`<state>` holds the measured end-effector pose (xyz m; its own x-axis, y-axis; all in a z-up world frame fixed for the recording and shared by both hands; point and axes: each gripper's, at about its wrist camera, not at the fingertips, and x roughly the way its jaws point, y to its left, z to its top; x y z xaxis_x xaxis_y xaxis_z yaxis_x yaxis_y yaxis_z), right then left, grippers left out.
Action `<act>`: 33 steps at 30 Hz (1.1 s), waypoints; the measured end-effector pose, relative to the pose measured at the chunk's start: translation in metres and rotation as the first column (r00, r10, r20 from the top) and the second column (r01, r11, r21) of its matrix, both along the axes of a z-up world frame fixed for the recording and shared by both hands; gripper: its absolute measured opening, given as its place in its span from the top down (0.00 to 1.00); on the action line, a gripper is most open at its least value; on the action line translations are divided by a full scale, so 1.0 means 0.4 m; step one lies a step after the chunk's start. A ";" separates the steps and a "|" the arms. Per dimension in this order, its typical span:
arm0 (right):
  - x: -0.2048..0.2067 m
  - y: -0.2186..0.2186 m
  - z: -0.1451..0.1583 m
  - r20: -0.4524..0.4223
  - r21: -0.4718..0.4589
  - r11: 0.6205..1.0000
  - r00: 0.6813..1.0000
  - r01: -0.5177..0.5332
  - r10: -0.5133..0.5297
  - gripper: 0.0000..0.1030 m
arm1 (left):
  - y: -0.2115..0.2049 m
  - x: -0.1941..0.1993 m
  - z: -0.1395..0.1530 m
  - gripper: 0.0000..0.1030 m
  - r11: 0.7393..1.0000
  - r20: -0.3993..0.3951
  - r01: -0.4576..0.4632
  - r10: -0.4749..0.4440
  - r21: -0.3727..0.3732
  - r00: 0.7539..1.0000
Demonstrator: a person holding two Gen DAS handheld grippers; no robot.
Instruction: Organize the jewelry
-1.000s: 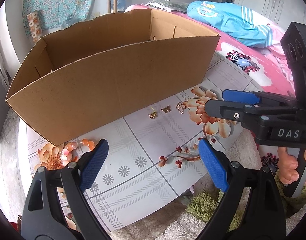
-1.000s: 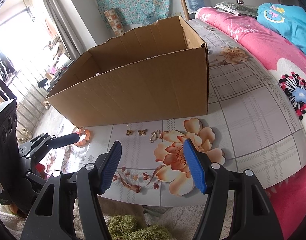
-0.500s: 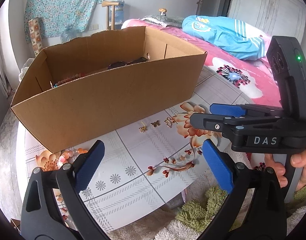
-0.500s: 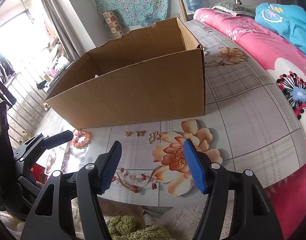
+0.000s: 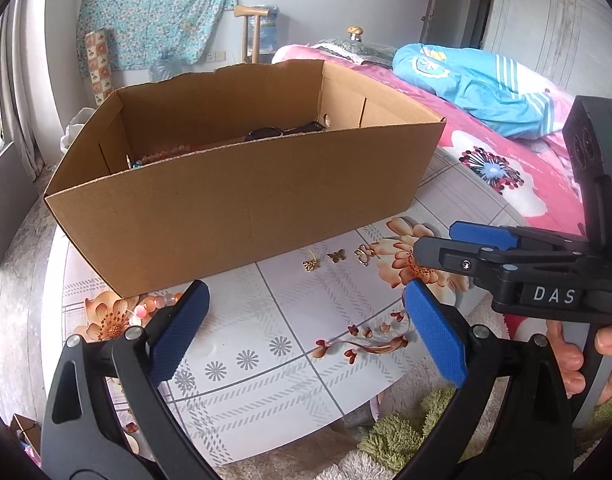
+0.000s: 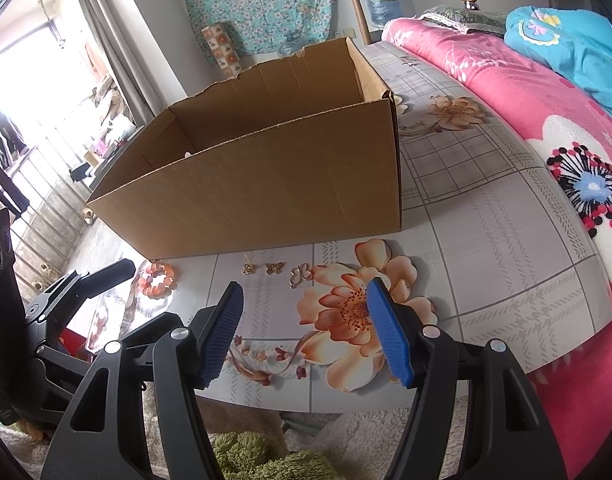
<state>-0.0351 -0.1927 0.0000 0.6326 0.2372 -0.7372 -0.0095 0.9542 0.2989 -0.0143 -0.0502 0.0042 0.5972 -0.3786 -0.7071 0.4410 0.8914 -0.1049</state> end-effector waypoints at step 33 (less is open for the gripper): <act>0.009 -0.014 -0.013 -0.011 0.014 1.000 1.000 0.023 -0.023 0.39 | 0.015 0.020 -0.028 0.08 0.996 -0.023 0.084 -0.085 -0.034 0.996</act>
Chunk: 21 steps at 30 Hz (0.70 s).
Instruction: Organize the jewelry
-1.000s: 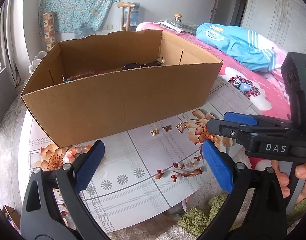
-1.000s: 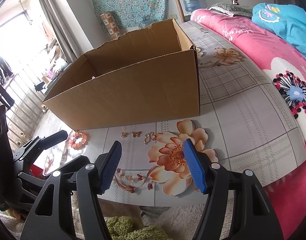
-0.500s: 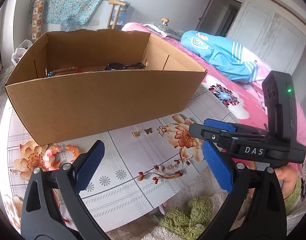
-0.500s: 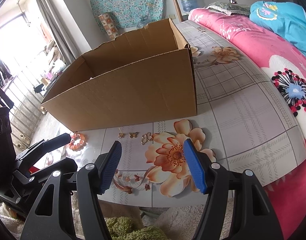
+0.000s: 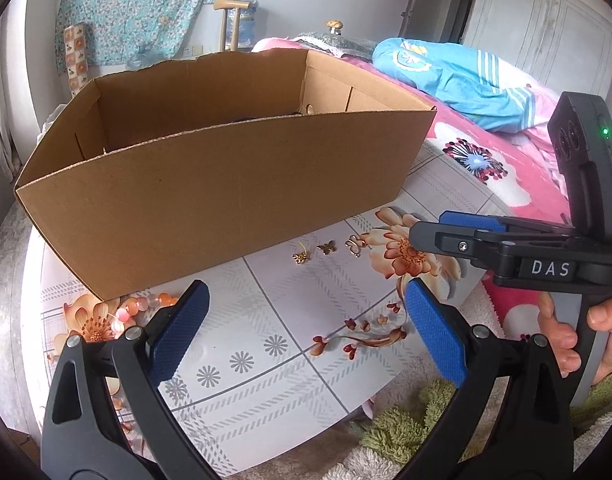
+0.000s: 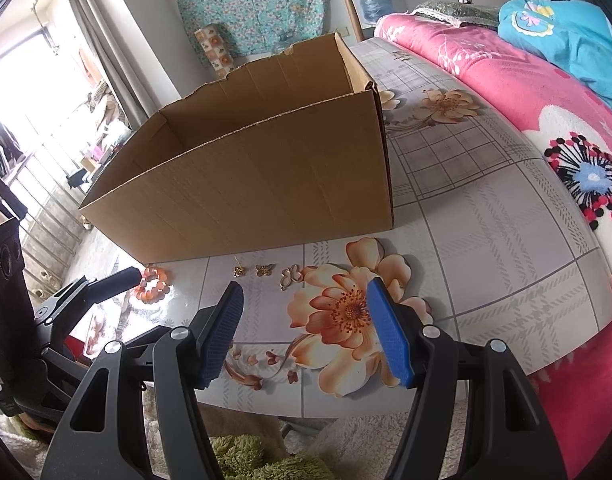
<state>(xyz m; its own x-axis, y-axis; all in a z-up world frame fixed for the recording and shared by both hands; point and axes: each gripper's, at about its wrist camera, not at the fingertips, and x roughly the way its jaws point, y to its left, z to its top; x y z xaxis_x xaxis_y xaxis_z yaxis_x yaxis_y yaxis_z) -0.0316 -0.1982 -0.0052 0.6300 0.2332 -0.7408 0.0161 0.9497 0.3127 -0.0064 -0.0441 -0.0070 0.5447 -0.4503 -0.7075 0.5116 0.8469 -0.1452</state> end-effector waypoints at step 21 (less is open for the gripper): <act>0.014 0.008 -0.004 0.031 -0.048 0.996 0.997 -0.071 0.073 0.45 | -0.011 -0.002 -0.026 0.38 0.994 0.123 -0.009 -0.005 0.109 0.992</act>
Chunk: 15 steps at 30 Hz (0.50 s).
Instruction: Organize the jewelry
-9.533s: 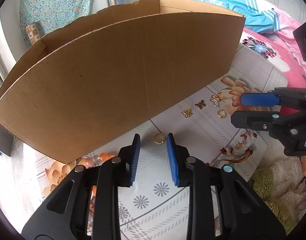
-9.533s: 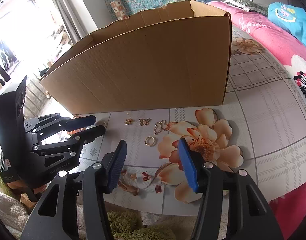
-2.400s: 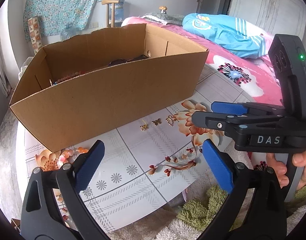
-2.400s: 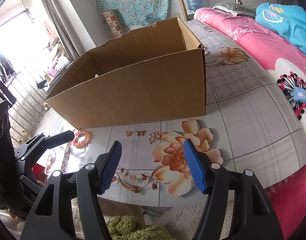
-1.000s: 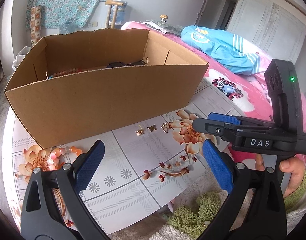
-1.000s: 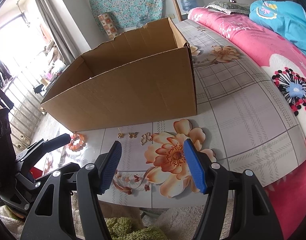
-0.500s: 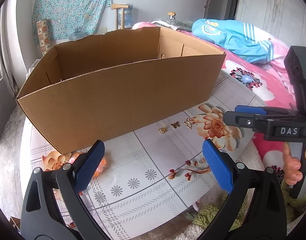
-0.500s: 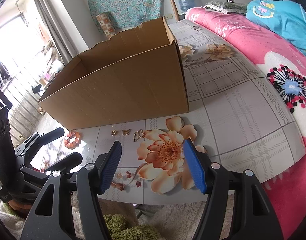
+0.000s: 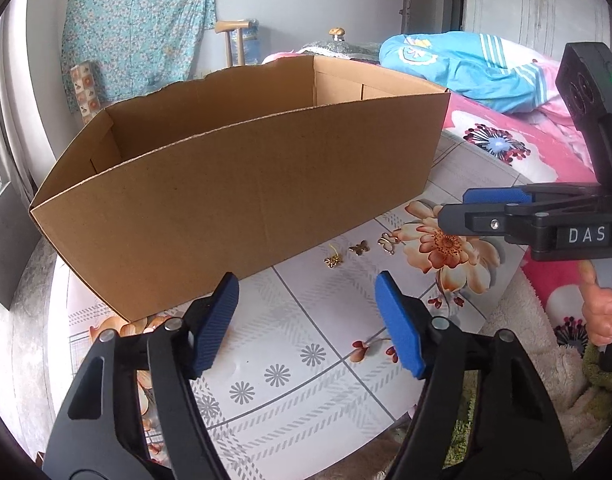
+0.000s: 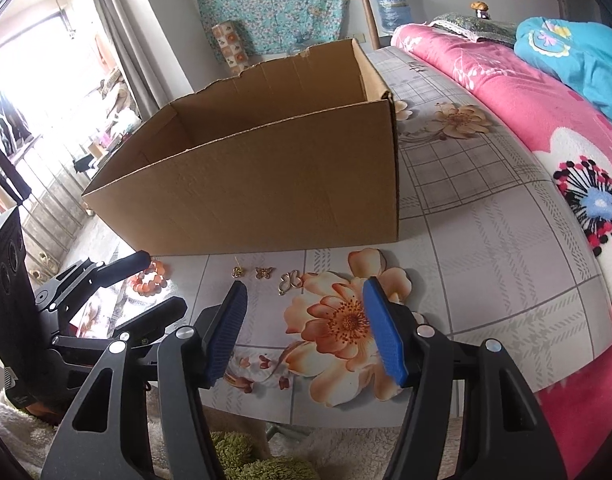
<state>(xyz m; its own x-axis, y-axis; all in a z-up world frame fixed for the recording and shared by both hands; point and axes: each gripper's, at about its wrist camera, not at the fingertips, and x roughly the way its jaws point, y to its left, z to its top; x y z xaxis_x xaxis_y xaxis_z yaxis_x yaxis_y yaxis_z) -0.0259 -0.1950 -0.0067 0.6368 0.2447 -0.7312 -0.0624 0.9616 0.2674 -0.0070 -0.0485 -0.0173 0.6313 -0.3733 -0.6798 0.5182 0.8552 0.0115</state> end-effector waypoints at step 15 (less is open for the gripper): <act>0.070 0.086 -0.041 -0.055 -0.167 0.970 0.984 -0.179 0.172 0.72 | -0.030 0.034 -0.045 0.73 0.997 -0.074 0.074 -0.075 -0.011 0.994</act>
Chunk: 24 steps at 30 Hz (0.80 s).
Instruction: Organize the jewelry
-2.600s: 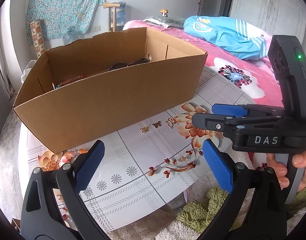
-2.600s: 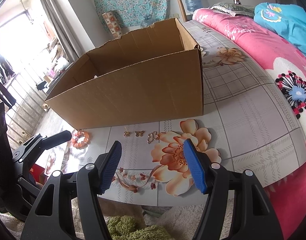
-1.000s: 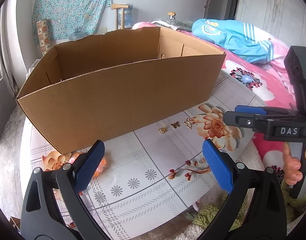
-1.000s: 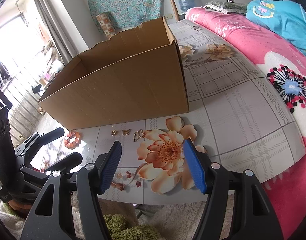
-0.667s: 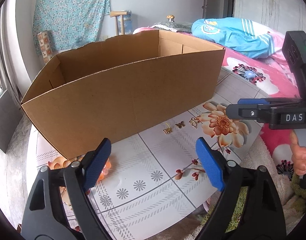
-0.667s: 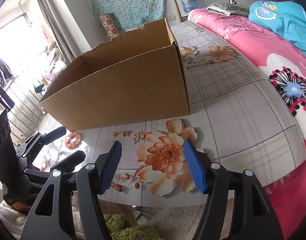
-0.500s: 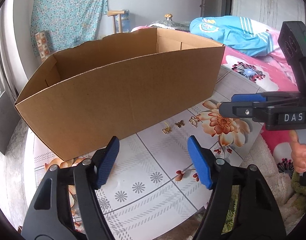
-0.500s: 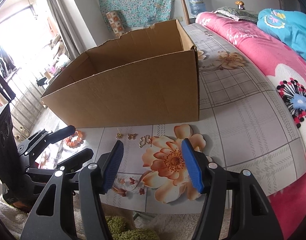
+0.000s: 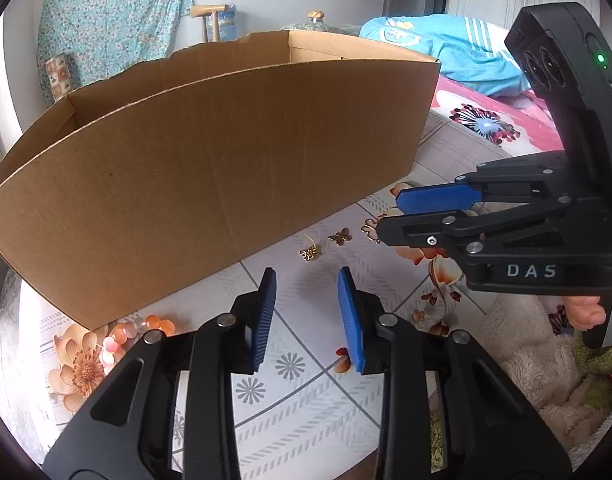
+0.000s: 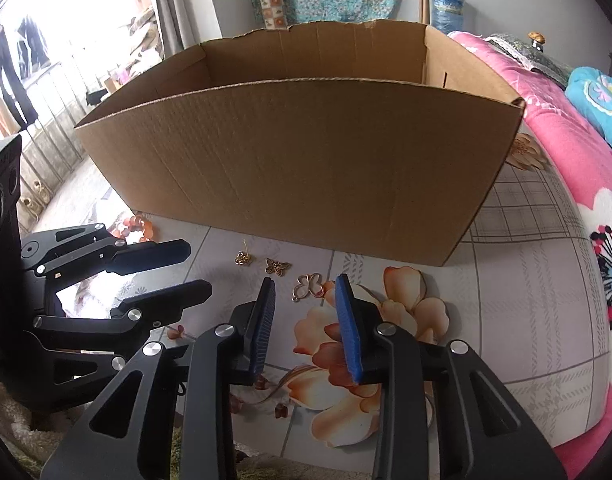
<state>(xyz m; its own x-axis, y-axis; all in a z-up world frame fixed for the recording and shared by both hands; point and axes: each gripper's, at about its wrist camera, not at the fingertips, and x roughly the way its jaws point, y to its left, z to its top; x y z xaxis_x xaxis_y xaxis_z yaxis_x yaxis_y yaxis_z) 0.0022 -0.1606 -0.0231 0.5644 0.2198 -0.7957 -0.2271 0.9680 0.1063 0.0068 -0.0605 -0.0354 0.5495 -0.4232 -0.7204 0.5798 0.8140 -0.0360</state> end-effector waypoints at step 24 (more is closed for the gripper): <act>0.022 0.005 -0.021 -0.134 0.062 0.997 0.990 -0.041 0.049 0.96 | 0.015 -0.027 -0.004 0.82 0.997 -0.029 0.072 -0.073 -0.035 0.997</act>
<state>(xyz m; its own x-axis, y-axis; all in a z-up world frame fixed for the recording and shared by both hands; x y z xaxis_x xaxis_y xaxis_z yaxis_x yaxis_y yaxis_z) 0.0109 -0.1587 -0.0316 0.4408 0.2916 -0.8489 -0.2498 0.9482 0.1960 -0.0042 -0.0544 -0.0370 0.4945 -0.4857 -0.7208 0.6355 0.7678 -0.0814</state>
